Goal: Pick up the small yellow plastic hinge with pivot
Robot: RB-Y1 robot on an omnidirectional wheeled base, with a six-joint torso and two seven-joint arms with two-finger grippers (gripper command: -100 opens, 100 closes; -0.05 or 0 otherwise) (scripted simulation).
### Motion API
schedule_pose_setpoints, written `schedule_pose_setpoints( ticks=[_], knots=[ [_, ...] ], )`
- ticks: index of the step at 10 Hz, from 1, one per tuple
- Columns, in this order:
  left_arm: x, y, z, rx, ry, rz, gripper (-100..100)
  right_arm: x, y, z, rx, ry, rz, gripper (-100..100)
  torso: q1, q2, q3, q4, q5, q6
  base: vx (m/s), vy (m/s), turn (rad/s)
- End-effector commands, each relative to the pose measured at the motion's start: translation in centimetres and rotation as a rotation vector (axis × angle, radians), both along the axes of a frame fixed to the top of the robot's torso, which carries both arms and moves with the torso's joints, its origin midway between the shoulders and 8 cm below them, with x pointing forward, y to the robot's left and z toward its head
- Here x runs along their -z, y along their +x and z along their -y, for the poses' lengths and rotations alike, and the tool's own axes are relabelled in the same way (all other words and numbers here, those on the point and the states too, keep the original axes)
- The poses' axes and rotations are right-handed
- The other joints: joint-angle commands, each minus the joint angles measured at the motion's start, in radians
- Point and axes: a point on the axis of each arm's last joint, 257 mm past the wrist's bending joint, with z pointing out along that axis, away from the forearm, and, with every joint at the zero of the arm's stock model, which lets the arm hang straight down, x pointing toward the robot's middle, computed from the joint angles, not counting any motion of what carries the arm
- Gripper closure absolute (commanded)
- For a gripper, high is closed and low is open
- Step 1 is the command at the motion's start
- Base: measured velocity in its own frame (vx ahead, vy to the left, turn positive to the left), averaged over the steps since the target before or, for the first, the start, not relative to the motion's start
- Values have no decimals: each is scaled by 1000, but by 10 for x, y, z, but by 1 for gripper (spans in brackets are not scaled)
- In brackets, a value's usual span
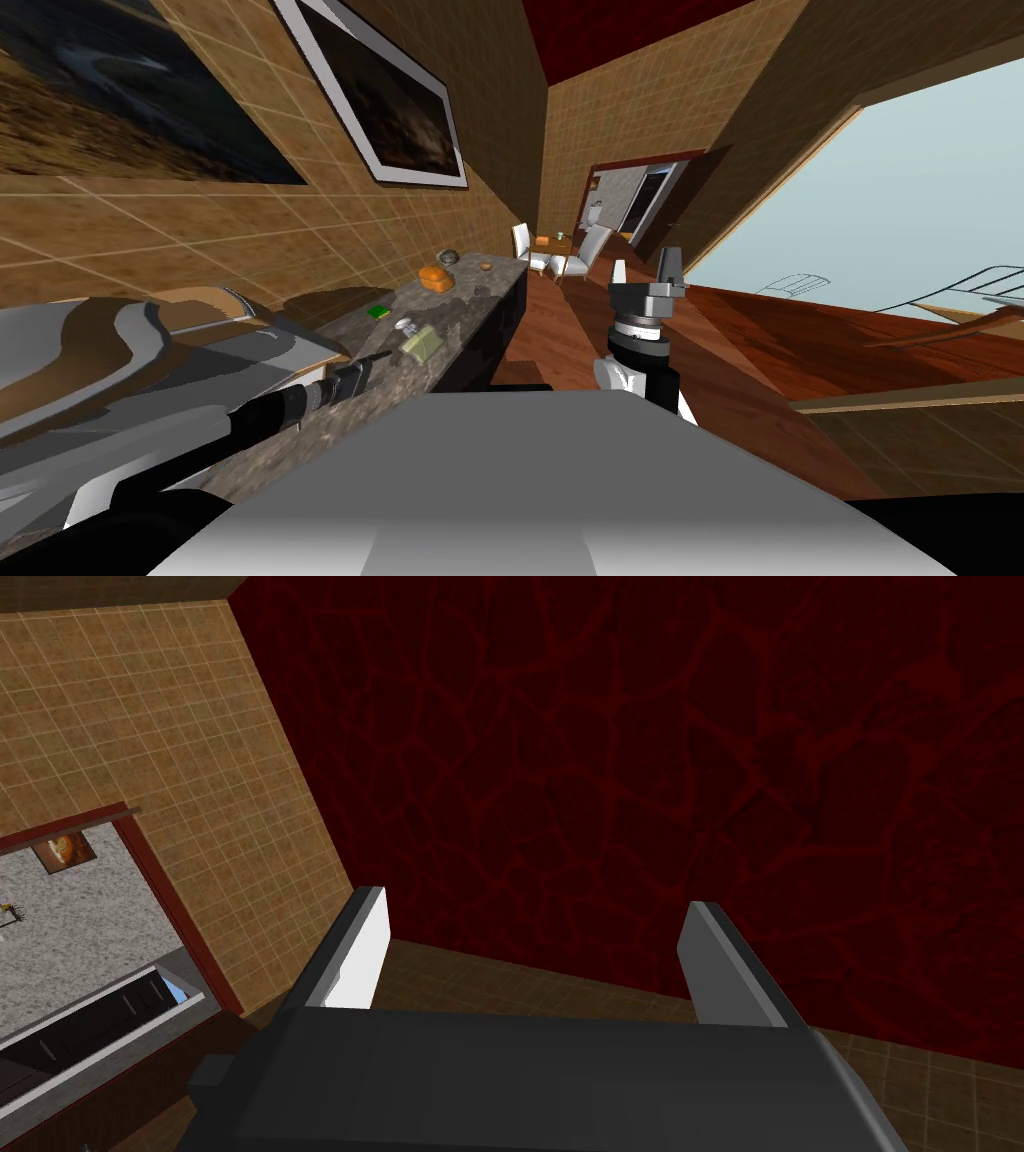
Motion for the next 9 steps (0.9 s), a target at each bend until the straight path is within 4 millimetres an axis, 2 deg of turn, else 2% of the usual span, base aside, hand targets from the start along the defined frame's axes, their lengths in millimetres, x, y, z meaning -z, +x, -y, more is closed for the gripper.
schedule_pose_setpoints(
  ticks=[1,2,3,5,6,8,9],
  knots=[
    [2,-2,-4,-7,0,-40,-100,0,0,0,0,0,0,0,0,0,0,0,0,0,25,4,-137],
    [2,-2,-4,-19,-11,-44,-100,0,0,0,0,0,0,0,0,0,0,0,0,-1,15,4,-13],
    [8,-13,-17,-19,17,-103,-100,0,0,0,0,0,0,0,0,0,0,0,0,-1,31,-4,-253],
    [6,-11,-16,-36,-3,-117,-100,0,0,0,0,0,0,0,0,-1,0,0,0,-1,22,3,-50],
    [11,-21,-28,-36,24,-175,-100,0,0,0,0,0,0,0,0,0,0,0,0,-1,31,-12,-214],
    [10,-19,-27,-54,6,-188,-100,0,0,0,0,0,0,0,-1,-1,0,0,0,-1,18,-1,-66],
    [15,-29,-38,-54,33,-245,-100,0,0,0,0,0,0,0,0,0,0,0,0,-1,23,-12,-193]
  ],
)
